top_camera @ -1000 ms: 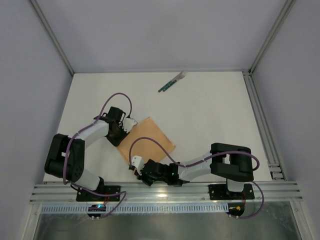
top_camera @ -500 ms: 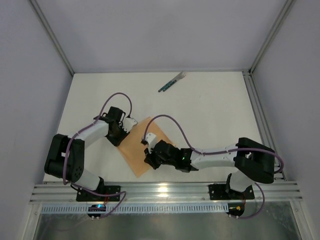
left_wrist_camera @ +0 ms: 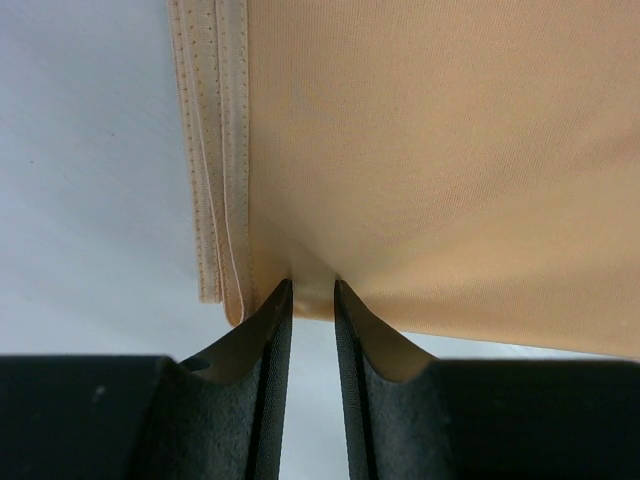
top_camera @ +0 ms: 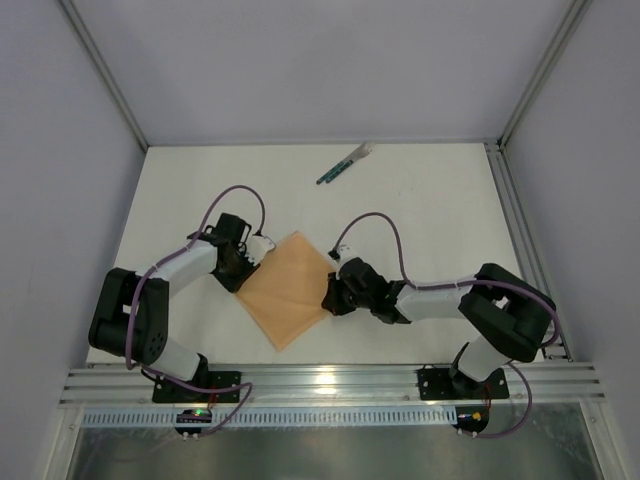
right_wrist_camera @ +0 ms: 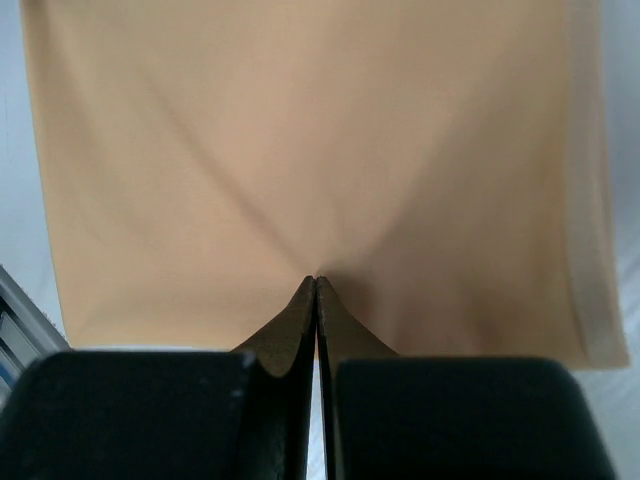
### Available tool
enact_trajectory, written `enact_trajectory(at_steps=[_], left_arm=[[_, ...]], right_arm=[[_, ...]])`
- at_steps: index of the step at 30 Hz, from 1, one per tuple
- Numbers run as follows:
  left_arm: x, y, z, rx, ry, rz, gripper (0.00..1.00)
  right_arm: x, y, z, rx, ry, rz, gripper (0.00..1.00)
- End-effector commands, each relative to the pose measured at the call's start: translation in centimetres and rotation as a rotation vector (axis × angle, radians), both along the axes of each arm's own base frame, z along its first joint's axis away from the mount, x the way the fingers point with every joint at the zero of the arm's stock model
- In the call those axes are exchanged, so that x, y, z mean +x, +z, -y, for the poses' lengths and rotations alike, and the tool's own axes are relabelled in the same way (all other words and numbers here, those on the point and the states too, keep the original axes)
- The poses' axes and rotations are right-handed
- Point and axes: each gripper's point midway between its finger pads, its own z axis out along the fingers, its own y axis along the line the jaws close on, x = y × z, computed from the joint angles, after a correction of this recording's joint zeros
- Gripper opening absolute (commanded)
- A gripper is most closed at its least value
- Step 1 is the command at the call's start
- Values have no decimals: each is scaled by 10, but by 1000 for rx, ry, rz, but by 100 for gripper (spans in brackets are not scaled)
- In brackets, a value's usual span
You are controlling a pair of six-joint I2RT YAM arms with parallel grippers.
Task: Fold the napkin into a case and place the utensils inside
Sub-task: Smooth out the square-folded napkin at the center of the board.
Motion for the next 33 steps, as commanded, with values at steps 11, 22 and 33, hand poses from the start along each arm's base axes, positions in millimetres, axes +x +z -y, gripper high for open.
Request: enact_trajectory(at_steps=[11,22,33], left_arm=[[11,-3,-3,22,-26,30,25],[22,40,17,-95,-6,115,29],[37,89,8,-106,125,246,51]], right_arm=[[47,7,89,7,-376,-62,4],[92,97,83,27,-248,168,10],[190,132,-11,-2,-83,138,37]])
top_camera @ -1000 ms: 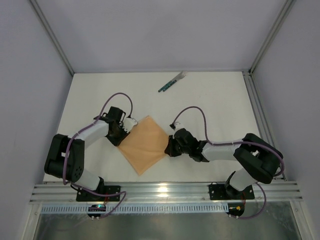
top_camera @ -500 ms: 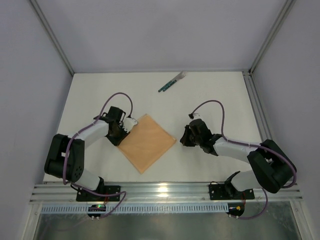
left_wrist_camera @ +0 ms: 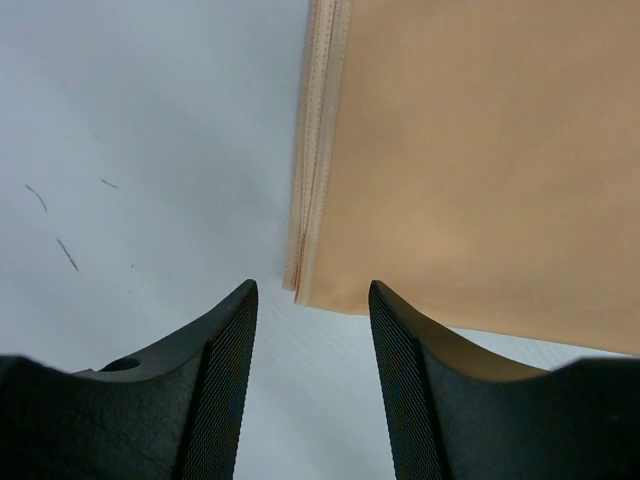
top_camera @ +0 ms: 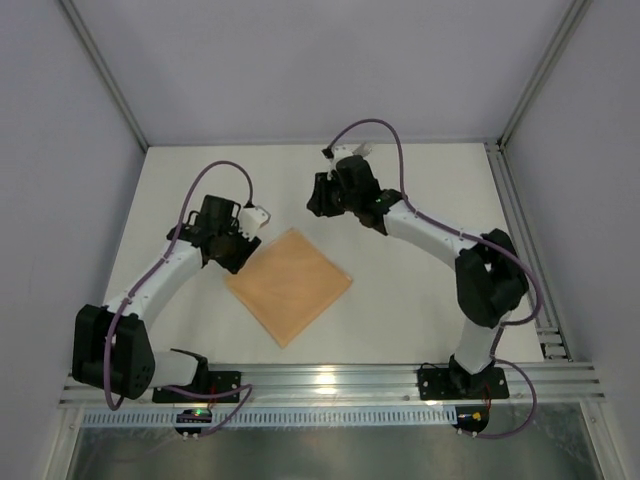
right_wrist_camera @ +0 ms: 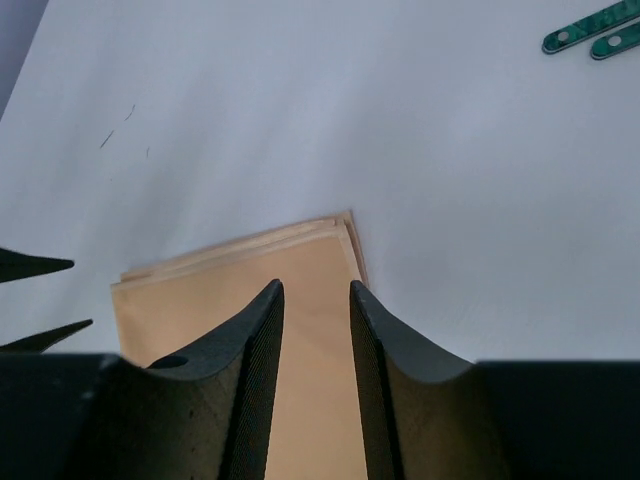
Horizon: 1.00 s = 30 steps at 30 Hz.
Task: Fold the napkin into a case and place the utensils inside
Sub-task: Smooth out the square-folded napkin at the center of the board, then pick up the top corner of the square-folded napkin from the center of the board.
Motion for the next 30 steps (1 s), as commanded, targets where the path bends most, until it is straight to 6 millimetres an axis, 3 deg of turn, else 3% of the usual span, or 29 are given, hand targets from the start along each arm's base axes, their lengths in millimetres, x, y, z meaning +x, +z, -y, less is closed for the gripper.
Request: enact_trajectory(at_steps=[1,6,8,15,23,30], left_arm=[[1,6,-12,12,83,-5,51],[-1,-17,-24,38,130,-74,51],[0,-22,-28,34,153,-88,51],[-2,-30,-32,21,166,-95,52],[-2,-26,-33,22,169,-79,52],[-3,-27,-34,25,168,-81,52]], right_arm=[[6,-36,-20,-69,74,-124,37],[38,-81,-47,-97,64,-229,36],[41,-100,-55,-100,72,-261,36],[33,-128,-69,-82,124,-299,27],[37,-123,-73,-67,124,-244,22],[43,-91,-75,-28,131,-139,20]])
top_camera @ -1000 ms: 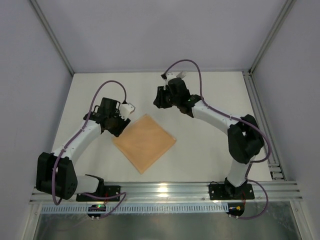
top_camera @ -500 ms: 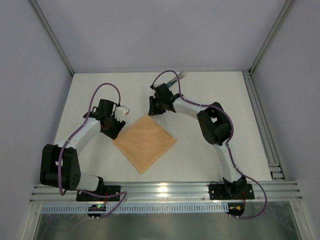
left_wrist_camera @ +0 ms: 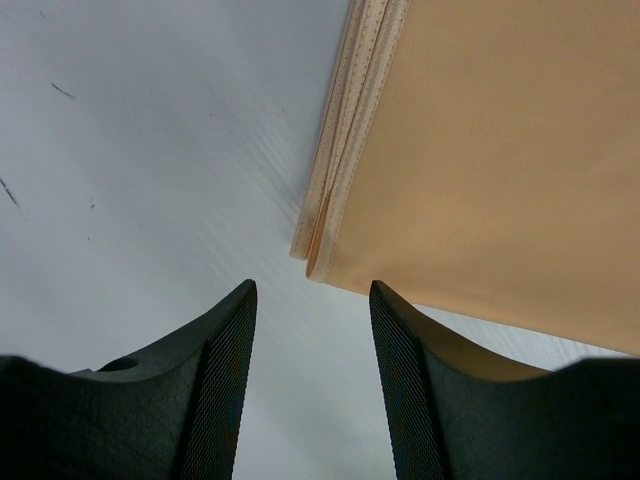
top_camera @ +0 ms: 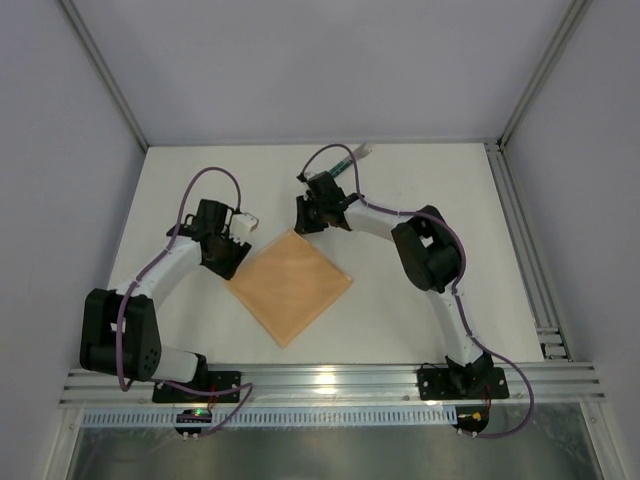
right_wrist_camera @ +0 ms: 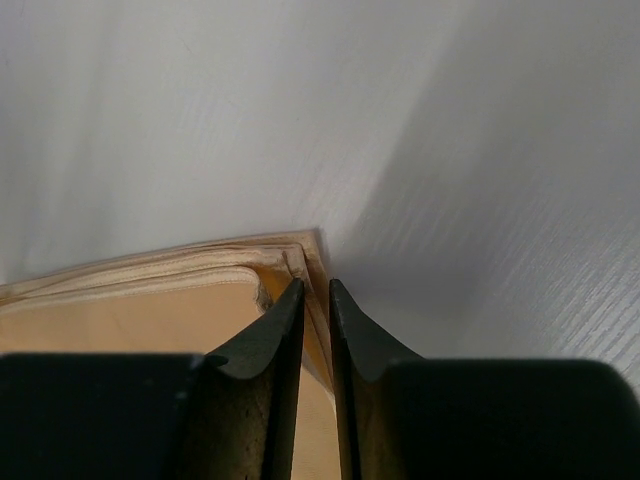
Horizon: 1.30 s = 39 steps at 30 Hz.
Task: Fold the napkin into a case and place the utensils inside
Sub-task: Pick up the top corner of the square-folded napkin from the center of the board.
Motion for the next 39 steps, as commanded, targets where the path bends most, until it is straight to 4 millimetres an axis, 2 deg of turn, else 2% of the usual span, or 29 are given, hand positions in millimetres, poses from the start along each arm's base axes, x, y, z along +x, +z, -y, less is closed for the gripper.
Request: enact_trajectory(at_steps=[1,6,11,17,24,29,32,33,39], left_arm=[[6,6,0,-8,9,40,52],[6,7,0,-8,8,45,52],[6,6,-1,-4,6,41,52],[6,7,-1,-1,2,44,52],[6,5,-1,1,-1,35,52],[5,3,-2,4,-3,31,52],[5,2,-2,5,-5,28,52],[5,2,-2,6,-3,28,52],[4,2,-2,9,-8,26,52]], right_arm=[[10,57,-12,83,22,133,20],[4,45,-17,101,56,105,20],[0,63,-29,200,100,139,20],[-8,54,-25,192,119,131,20],[-9,74,-24,225,135,188,25],[-18,85,-27,286,158,205,29],[-17,81,-30,288,159,194,31],[-16,71,-27,262,149,171,31],[1,56,-20,162,96,183,32]])
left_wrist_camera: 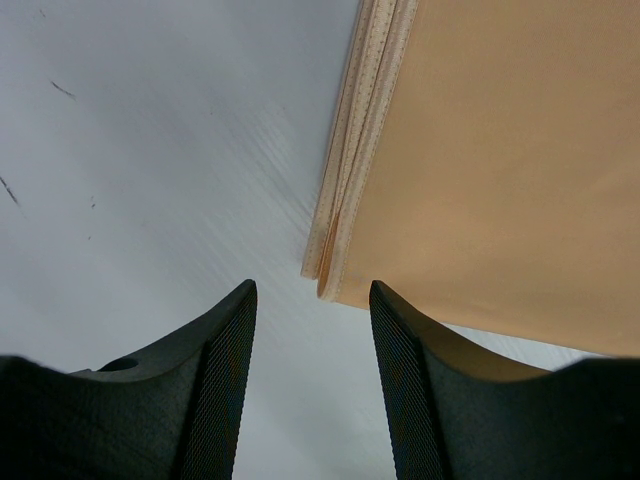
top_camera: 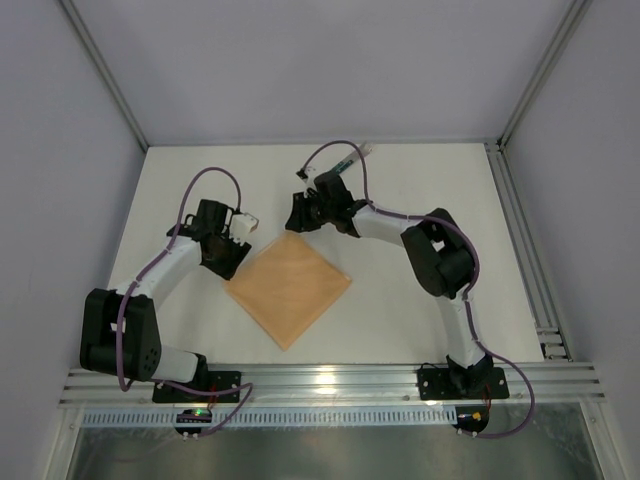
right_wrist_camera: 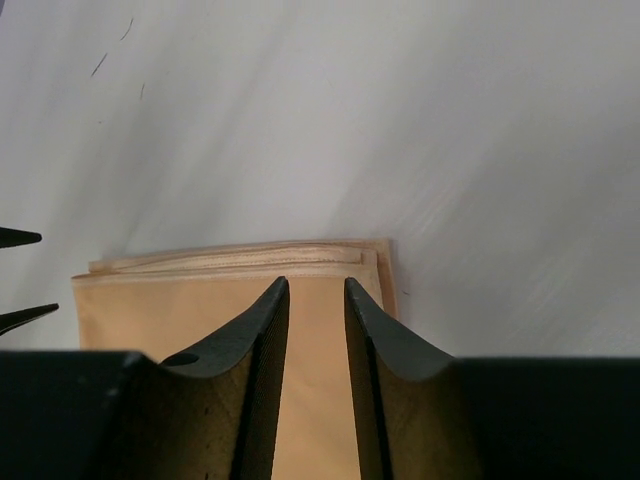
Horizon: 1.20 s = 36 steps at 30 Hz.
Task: Fold the napkin into a case and place the utensils inside
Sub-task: Pick up the top corner of the square-folded napkin from the center of the board.
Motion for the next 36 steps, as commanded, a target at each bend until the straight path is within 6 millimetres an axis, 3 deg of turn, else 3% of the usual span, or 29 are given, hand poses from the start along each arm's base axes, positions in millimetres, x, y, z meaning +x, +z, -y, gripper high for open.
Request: enact_trajectory(at_steps=[1,4,7,11,15,24,29,34,36], left_arm=[[5,2,-2,5,-7,27,52],[5,0,-1,2,-4,20,52],[4,-1,-2,6,-4,17,52],[4,-1,-2,6,-6,16,52],[4,-2,-1,1,-3,15,52],[4,-2,-1,5,-5,14,52],[3,-2,-2,6,-4,13,52],[4,0,-2,6,-6,19,51],[4,0,-2,9,-4,20,51]], right_arm=[[18,8,-2,-34,-35,57,34],[22,-3,-4,-57,-44,28,34],[13,-21,0,-70,-46,-23,34],[13,-24,1,-70,-55,-26,32],[13,-25,-2,-67,-47,-32,23],[10,-33,-2,-81,-44,-41,14],[10,-28,-4,-73,-38,-31,4],[7,-12,-6,-57,-30,7,4],[5,4,-9,-46,-32,51,4]])
